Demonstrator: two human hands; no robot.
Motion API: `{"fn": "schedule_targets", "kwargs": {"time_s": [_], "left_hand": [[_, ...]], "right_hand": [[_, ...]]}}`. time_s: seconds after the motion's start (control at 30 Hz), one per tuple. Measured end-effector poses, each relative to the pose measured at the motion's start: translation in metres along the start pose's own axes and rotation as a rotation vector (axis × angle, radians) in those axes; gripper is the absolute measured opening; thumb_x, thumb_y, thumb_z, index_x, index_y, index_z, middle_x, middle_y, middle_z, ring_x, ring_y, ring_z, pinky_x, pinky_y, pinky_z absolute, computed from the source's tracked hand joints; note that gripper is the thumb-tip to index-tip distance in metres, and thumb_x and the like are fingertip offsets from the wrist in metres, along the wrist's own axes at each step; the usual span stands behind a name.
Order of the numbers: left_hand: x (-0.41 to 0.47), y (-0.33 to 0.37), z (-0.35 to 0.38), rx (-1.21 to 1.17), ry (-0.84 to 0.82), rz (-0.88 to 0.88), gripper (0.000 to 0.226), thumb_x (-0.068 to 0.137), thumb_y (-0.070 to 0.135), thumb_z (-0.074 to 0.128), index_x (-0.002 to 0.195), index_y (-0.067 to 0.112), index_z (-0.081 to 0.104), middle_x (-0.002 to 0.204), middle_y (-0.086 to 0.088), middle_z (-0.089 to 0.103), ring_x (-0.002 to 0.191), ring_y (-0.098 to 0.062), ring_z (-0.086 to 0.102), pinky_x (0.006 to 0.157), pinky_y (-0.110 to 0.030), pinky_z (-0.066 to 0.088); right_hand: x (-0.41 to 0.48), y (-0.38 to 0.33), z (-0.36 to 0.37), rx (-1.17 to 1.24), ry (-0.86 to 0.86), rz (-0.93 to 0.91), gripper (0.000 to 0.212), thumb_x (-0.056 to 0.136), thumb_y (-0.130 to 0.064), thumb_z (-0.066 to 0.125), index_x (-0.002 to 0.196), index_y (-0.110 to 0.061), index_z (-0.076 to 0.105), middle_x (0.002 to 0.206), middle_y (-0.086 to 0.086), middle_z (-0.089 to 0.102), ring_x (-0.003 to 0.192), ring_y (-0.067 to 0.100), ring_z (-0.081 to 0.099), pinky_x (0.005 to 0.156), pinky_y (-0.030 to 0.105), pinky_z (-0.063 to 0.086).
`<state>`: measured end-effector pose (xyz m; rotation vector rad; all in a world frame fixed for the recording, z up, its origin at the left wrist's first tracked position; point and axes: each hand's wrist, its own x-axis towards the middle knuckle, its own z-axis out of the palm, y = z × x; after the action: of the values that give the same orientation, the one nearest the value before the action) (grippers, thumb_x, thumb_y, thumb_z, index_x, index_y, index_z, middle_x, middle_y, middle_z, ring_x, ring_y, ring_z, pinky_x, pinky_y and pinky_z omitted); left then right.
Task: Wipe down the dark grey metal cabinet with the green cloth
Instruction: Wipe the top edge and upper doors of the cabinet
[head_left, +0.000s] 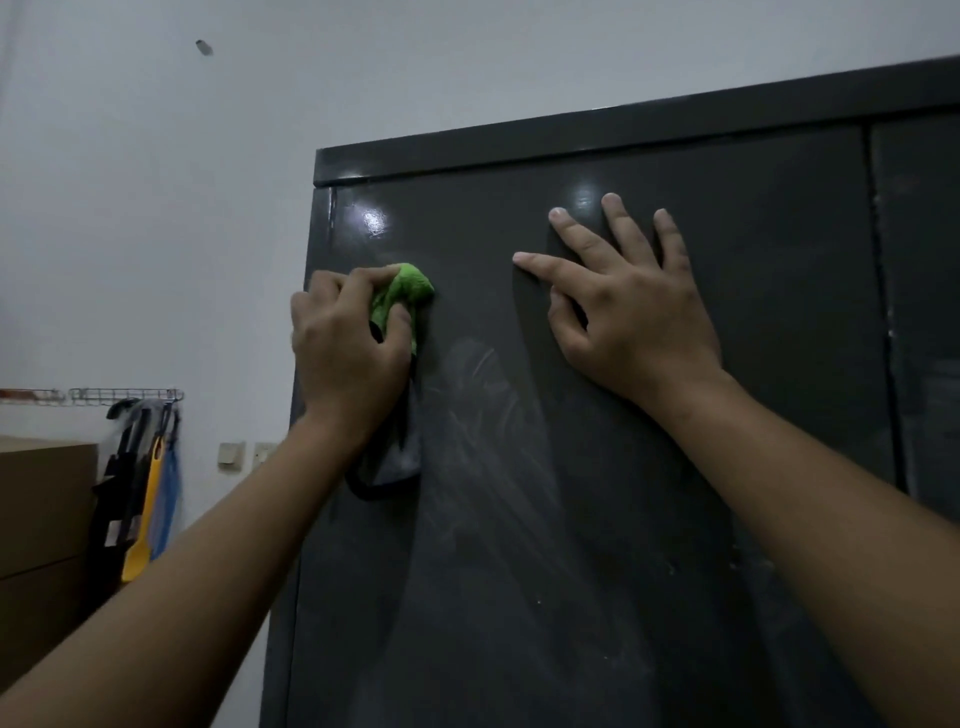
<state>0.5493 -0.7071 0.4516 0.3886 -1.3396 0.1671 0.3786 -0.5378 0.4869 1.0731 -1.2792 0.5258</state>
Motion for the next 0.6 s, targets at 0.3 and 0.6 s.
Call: {"fn": "schedule_targets", "kwargs": {"time_s": [0.3, 0.6], "left_hand": [[-0.077, 0.026, -0.003, -0.046, -0.165, 0.261, 0.041, 0.086, 0.032, 0.054, 0.126, 0.027, 0.058, 0.106, -0.001, 0.055, 0.090, -0.014, 0.042, 0.071, -0.033, 0.038], [-0.071, 0.009, -0.022, 0.162, -0.215, 0.404, 0.037, 0.089, 0.039, 0.056, 0.125, 0.028, 0.058, 0.101, -0.007, 0.061, 0.083, -0.028, 0.056, 0.070, -0.042, 0.044]], "right_hand": [[0.000, -0.002, 0.000, 0.013, -0.020, -0.014, 0.048, 0.098, -0.037, 0.039, 0.145, -0.044, 0.048, 0.163, -0.002, 0.033, 0.152, 0.037, 0.020, 0.121, 0.062, 0.007], [-0.001, 0.000, -0.002, 0.053, -0.038, -0.034, 0.047, 0.099, -0.034, 0.041, 0.145, -0.041, 0.050, 0.163, 0.000, 0.033, 0.153, 0.038, 0.018, 0.121, 0.063, 0.005]]}}
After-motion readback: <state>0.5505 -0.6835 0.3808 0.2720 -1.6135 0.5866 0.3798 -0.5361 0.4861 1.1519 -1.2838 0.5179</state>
